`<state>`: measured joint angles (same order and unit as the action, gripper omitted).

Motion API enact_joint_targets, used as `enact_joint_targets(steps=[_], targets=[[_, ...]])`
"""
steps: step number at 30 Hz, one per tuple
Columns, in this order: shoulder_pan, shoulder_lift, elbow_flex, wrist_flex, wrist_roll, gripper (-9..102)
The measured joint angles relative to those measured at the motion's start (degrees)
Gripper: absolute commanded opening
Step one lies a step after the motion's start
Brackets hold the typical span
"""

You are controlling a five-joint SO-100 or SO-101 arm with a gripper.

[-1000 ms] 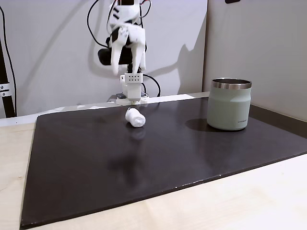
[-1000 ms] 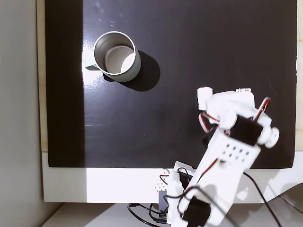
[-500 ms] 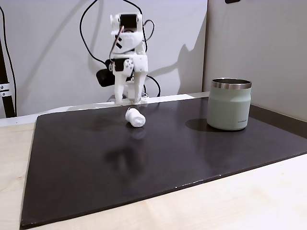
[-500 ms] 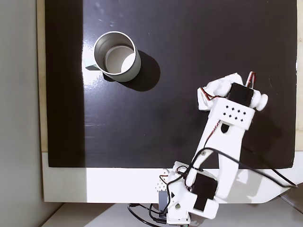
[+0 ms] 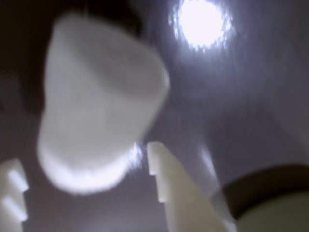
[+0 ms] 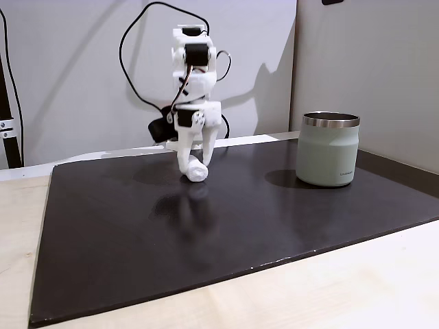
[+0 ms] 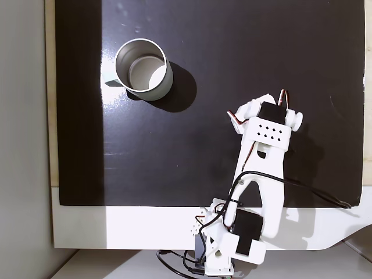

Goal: Grasp a gauze and put it in the cup.

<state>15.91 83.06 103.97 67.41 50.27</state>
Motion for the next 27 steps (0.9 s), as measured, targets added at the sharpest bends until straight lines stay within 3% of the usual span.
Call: enact_joint_targets(steps=[11, 21, 27], targets=[[-0.18, 0.0, 5.19, -5.1, -0.26, 27], [2.11, 0.0, 5.45, -5.98, -0.97, 0], [2.99, 0.0, 5.19, -5.89, -2.02, 0]])
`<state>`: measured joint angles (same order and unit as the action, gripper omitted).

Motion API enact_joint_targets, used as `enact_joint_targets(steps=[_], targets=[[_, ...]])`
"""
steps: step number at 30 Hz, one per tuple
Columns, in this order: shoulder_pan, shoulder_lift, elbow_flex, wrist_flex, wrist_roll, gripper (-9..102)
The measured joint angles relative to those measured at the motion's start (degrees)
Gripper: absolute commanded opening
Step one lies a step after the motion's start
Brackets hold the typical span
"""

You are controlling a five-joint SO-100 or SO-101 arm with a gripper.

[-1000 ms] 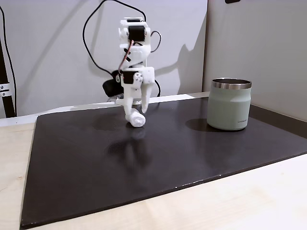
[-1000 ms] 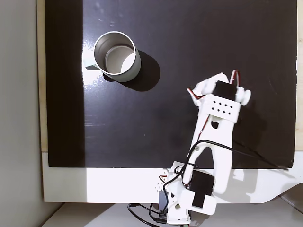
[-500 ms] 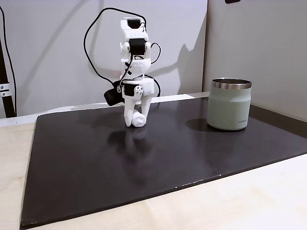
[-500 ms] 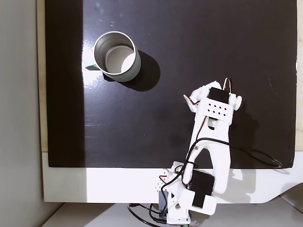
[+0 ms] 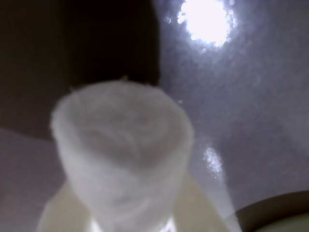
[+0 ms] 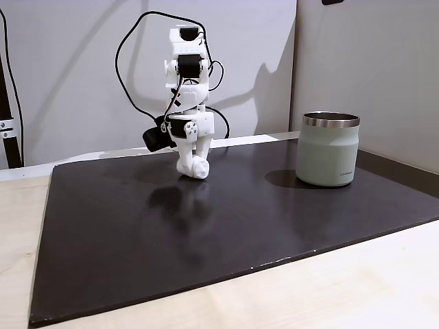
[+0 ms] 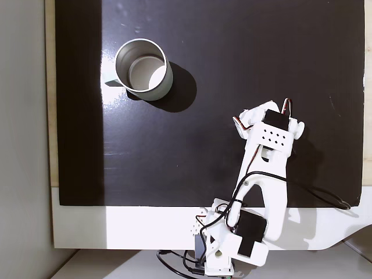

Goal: Grasp a gauze and put it in the cup.

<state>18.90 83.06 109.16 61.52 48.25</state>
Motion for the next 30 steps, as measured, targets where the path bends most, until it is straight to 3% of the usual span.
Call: enact_joint_targets(steps=[7, 22, 30], targets=[[0.35, 0.18, -2.99, 3.78, 0.0, 0], [-4.75, 5.19, -27.6, 28.39, -0.18, 0], [-7.65, 6.5, -36.56, 32.26, -0.09, 0]])
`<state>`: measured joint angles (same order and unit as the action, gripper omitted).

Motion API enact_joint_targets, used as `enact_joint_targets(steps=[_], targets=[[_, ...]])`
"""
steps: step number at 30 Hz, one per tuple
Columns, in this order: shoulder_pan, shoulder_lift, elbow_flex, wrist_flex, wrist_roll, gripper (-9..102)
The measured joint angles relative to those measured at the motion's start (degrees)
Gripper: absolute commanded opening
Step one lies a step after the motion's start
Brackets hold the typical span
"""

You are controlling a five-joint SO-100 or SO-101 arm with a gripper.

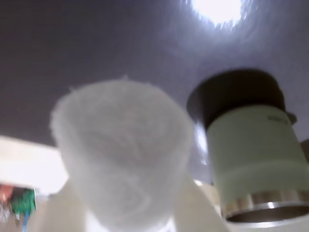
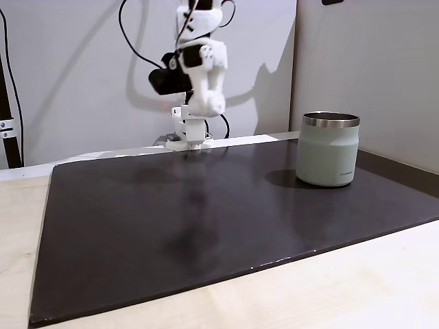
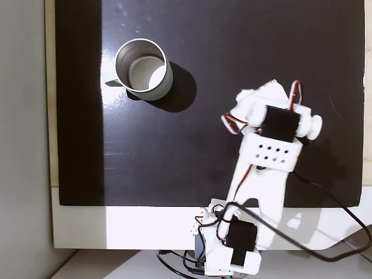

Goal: Grasp a gauze and put it in the cup.

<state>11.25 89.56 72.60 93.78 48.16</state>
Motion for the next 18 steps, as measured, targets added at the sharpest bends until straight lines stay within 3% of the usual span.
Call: enact_joint_targets(steps=[18], targets=[[-19.95, -19.25, -32.26, -0.18, -1.49, 0]])
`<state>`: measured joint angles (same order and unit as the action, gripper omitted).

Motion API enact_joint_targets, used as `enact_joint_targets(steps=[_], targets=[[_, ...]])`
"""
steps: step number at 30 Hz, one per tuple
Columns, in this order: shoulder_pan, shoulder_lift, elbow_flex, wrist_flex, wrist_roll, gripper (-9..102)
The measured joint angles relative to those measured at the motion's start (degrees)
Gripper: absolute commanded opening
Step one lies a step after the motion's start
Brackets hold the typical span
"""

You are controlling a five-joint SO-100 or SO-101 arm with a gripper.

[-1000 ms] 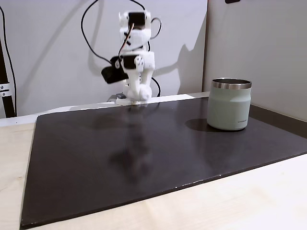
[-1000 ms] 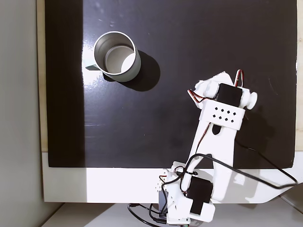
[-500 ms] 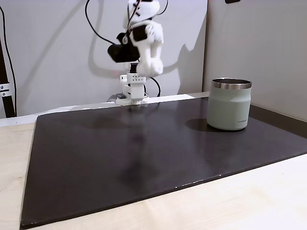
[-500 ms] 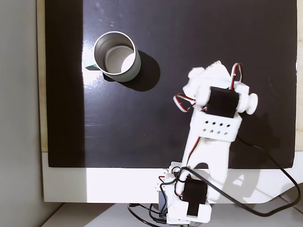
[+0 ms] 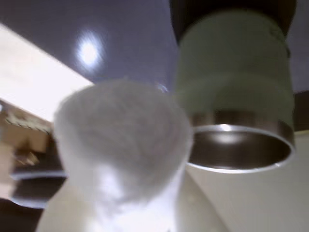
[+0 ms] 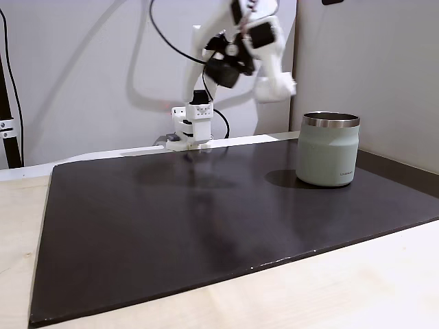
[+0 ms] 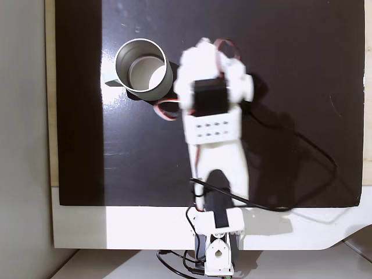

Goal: Grasp a gauze and put it in the cup.

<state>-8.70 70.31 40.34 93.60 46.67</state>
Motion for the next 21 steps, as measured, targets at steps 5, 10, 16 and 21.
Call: enact_joint_targets(steps=[5, 10, 16, 21], targets=[[-4.92, -4.92, -6.06, -1.93, -1.58, 0], [-11.07, -9.49, -11.69, -3.43, -2.99, 0], [-15.82, -13.97, -16.79, -4.04, -4.39, 0], [-18.98, -15.82, -17.58, -4.48, -4.75, 0]])
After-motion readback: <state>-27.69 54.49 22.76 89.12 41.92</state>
